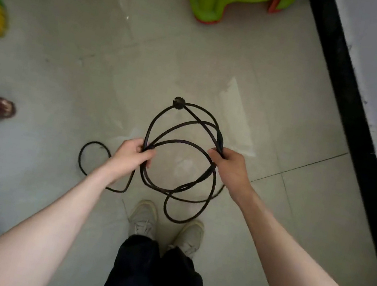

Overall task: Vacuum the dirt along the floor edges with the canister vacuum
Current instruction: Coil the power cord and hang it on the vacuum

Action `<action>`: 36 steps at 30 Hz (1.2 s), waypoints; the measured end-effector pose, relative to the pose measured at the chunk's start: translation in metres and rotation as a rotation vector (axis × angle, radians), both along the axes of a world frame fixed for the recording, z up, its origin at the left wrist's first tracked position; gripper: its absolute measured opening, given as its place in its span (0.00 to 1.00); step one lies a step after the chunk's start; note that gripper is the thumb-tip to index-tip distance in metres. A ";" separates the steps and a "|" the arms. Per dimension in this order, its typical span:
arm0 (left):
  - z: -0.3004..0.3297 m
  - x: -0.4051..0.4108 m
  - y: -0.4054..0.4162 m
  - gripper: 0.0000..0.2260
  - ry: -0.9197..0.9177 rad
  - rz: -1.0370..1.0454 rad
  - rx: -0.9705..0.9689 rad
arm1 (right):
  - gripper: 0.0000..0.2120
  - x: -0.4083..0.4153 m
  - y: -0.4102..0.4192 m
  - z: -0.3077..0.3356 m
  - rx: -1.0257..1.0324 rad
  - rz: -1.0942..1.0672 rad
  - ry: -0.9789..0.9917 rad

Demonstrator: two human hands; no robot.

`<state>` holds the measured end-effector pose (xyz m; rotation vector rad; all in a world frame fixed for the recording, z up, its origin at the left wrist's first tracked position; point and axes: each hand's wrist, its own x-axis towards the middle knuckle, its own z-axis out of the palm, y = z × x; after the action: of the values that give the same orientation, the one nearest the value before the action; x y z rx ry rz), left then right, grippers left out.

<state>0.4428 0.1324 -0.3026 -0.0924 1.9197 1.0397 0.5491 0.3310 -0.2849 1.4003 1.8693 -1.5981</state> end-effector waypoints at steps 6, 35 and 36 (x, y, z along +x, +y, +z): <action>0.150 -0.011 -0.036 0.09 0.015 0.126 0.055 | 0.14 -0.022 -0.022 0.138 0.061 -0.022 0.014; 0.590 0.049 -0.198 0.16 -0.212 1.388 0.939 | 0.13 -0.041 -0.241 0.591 -0.933 0.489 0.172; 0.597 0.048 -0.212 0.14 -0.194 1.481 0.993 | 0.12 -0.039 -0.245 0.589 -0.914 0.472 0.151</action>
<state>0.4905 -0.0791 0.2947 -1.0759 0.7138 2.6498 0.5104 0.0862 0.3038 0.4230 1.1095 -1.9225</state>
